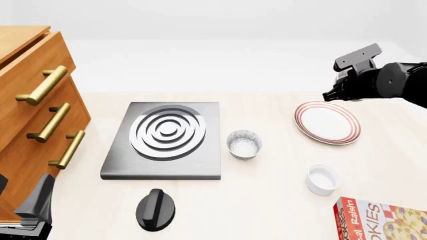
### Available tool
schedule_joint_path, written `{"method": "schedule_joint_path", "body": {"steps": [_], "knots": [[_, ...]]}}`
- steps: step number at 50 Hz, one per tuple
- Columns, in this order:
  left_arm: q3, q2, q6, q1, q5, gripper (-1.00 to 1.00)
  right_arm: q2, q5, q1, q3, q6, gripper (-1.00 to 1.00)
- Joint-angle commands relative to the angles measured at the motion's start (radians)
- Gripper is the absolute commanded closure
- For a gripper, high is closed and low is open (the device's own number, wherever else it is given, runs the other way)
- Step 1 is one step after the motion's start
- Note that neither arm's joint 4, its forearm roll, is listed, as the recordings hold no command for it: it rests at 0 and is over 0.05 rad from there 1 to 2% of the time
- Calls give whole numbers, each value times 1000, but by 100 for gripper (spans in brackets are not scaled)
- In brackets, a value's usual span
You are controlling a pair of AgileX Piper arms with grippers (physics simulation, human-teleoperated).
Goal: Pick the akita bowl next to the plate and place it on the plate.
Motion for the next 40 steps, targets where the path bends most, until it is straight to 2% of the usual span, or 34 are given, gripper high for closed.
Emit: {"method": "schedule_joint_path", "body": {"steps": [1,17,40], "knots": [[0,0,0,0,0,-100,111,-4,50,-91,9,100],[0,0,0,0,0,-100,235,-6,69,-155,11,100],[0,0,0,0,0,-100,323,-18,54,-207,12,100]]}}
